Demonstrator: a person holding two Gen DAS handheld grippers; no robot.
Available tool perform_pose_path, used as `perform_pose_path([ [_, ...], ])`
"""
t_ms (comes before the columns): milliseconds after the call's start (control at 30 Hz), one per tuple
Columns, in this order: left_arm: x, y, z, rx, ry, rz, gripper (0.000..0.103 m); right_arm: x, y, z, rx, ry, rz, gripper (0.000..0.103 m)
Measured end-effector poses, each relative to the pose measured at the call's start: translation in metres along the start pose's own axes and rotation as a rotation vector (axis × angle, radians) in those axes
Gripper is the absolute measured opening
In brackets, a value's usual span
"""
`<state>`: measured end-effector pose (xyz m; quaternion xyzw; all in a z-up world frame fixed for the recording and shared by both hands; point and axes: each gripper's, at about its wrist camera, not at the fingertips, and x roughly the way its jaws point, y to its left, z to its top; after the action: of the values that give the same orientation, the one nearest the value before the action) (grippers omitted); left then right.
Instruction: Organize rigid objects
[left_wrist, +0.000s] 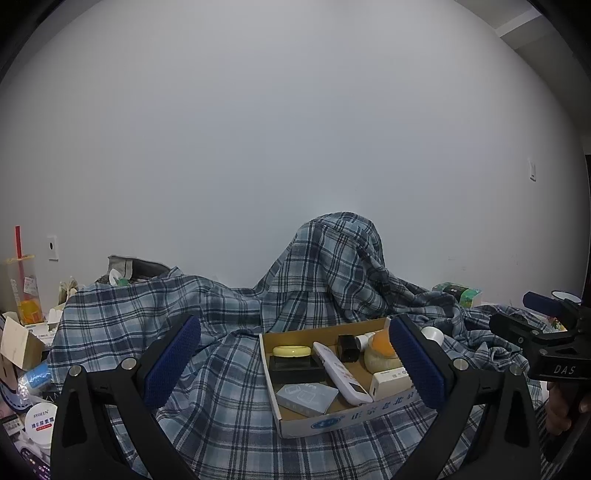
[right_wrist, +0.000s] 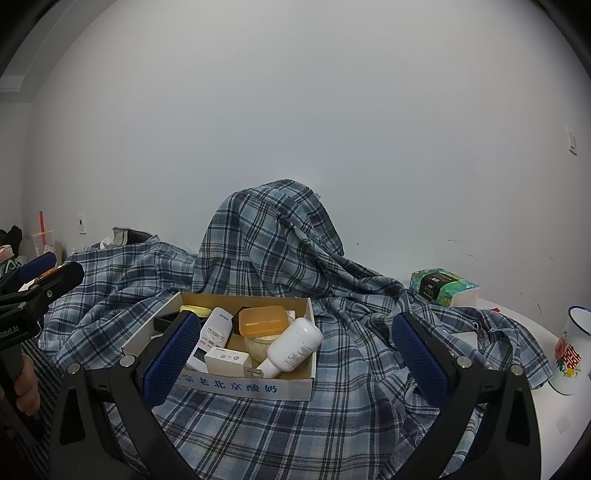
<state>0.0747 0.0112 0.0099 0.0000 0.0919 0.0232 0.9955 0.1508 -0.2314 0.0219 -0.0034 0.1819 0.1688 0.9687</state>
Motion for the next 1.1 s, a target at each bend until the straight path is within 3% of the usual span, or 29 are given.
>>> perform_pose_path([
  [1100,-0.0008,-0.0001,-0.0008,0.003,0.007,0.005,0.103,-0.0042,0.0010,0.0022,-0.027,-0.030,-0.012,0.103],
])
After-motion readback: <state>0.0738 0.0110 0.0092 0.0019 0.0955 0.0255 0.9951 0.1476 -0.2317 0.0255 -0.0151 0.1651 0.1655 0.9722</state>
